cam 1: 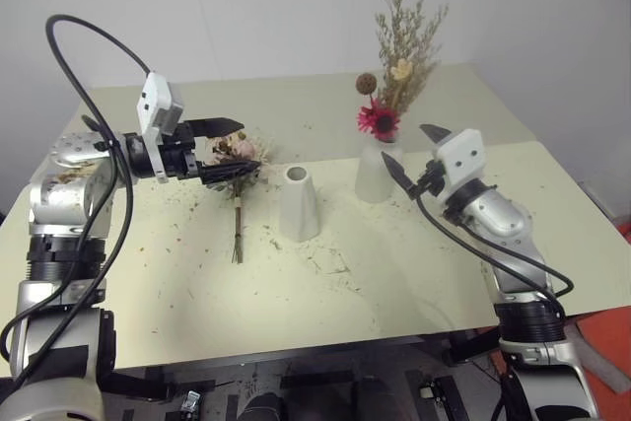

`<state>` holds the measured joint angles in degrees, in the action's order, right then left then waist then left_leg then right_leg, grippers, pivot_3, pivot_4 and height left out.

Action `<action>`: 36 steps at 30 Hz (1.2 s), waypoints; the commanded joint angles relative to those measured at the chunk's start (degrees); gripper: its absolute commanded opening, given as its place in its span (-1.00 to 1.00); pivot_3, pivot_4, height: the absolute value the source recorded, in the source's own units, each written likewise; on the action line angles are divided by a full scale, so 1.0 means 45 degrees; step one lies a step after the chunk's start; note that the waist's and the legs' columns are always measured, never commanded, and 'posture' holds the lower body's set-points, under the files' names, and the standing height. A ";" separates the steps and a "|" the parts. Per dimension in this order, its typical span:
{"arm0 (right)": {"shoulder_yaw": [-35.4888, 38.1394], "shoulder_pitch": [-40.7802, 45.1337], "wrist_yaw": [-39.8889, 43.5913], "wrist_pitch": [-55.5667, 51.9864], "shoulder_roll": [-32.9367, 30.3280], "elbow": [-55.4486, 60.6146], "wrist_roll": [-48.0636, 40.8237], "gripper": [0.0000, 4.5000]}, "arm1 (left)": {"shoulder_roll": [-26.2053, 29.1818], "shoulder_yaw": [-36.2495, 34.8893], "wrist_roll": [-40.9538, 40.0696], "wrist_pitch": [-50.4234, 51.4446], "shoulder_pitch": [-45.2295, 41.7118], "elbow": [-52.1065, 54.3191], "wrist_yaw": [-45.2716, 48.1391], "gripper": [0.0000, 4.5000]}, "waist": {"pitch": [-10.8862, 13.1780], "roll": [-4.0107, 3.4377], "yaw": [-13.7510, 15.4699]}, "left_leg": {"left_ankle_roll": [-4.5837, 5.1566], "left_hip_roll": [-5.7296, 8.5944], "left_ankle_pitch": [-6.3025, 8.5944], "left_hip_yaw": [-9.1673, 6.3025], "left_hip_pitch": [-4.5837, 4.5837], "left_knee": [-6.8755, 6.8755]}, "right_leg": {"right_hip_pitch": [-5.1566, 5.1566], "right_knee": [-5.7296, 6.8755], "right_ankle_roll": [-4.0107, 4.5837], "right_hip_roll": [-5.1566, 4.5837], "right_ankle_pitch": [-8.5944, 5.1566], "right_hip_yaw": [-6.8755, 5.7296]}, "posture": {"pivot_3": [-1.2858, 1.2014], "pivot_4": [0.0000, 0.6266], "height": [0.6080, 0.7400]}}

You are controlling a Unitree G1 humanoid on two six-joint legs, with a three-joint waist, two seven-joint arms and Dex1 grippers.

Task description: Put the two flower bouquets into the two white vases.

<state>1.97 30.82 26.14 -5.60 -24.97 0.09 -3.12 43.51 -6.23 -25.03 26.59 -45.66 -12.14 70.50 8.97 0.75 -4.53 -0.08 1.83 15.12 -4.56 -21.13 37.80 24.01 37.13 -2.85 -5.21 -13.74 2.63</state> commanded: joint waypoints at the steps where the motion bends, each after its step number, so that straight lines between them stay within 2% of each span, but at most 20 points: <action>1: 0.0268 -0.0128 0.0286 -0.0519 -0.0409 0.1104 -0.0296 0.98 | 0.0365 -0.0923 -0.0600 0.0422 0.0431 0.0914 -0.0498 1.00 | 0.0000 0.0000 0.0074 | 0.0001 0.0000 0.0000 0.0001 -0.0001 -0.0001 | 0.0003 0.0000 0.0000 -0.0003 0.0000 0.0001 | 0.03 -0.52 1.00; 5: 0.1060 -0.0967 0.1071 -0.2773 -0.0923 0.3224 -0.2112 0.98 | 0.0354 -0.1791 -0.0369 0.1305 0.1788 0.2358 -0.2853 1.00 | 0.0000 0.0000 0.0168 | 0.0007 -0.0012 0.0004 -0.0010 -0.0004 -0.0009 | 0.0007 -0.0004 0.0000 -0.0001 0.0000 -0.0003 | 0.03 -0.52 1.00; 9: 0.1332 -0.1743 0.2261 -0.5035 -0.2530 0.5280 -0.3336 0.98 | 0.0688 -0.1291 0.0648 0.4477 0.2497 0.4027 -0.5952 1.00 | 0.0001 0.0001 0.0378 | 0.0013 -0.0004 0.0008 -0.0024 -0.0008 -0.0001 | -0.0006 -0.0012 -0.0001 -0.0009 0.0000 -0.0002 | 0.03 -0.52 1.00; 12: 0.2061 -0.2120 0.2994 -0.5883 -0.3396 0.6469 -0.4654 0.98 | 0.0216 -0.0808 0.1407 0.7201 0.2443 0.5110 -0.8378 1.00 | 0.0000 0.0003 0.0491 | 0.0014 -0.0006 0.0008 -0.0016 0.0001 0.0000 | -0.0027 -0.0015 -0.0002 0.0001 -0.0001 -0.0021 | 0.03 -0.52 1.00; 17: 0.2635 -0.1810 0.4163 -0.7337 -0.4618 0.7112 -0.6812 0.98 | -0.0802 -0.0545 0.1736 0.9834 0.2030 0.5443 -1.0241 1.00 | 0.0002 0.0011 0.0546 | 0.0014 -0.0002 0.0009 -0.0024 0.0034 0.0005 | -0.0111 -0.0060 -0.0003 -0.0003 -0.0002 -0.0048 | 0.03 -0.52 1.00; 26: 0.1752 -0.0800 0.4042 -0.7718 -0.5256 0.6702 -0.6812 0.98 | -0.2447 0.1284 0.2145 1.0996 -0.0354 0.2040 -1.1011 1.00 | 0.0007 0.0023 0.0656 | 0.0013 0.0001 0.0010 -0.0018 0.0117 0.0002 | -0.0197 -0.0118 -0.0005 -0.0007 -0.0005 -0.0052 | 0.03 -0.52 1.00; 33: 0.1999 -0.0871 0.2772 -0.8470 -0.4938 0.7406 -0.7116 0.98 | -0.3644 0.1511 0.2747 0.9760 -0.2412 -0.2547 -1.1292 1.00 | 0.0008 0.0025 0.0805 | 0.0013 0.0009 0.0011 -0.0020 0.0077 0.0002 | -0.0172 -0.0097 -0.0001 -0.0017 -0.0002 -0.0050 | 0.03 -0.52 1.00; 36: 0.2126 -0.1227 0.2289 -0.8747 -0.4921 0.7853 -0.7145 0.98 | -0.4171 0.1147 0.2650 0.9177 -0.3481 -0.4423 -1.1137 1.00 | 0.0010 0.0027 0.0849 | 0.0014 0.0017 0.0011 -0.0025 0.0057 0.0002 | -0.0167 -0.0108 -0.0002 -0.0026 -0.0002 -0.0058 | 0.03 -0.52 1.00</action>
<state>9.74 25.43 37.78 -44.38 -47.02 32.95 -34.83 24.66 0.13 -13.36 70.03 -58.91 -30.28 19.82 9.01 0.87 -0.70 -0.02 1.91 15.17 -4.67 -20.92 37.82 23.27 36.63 -2.86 -5.34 -13.75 2.35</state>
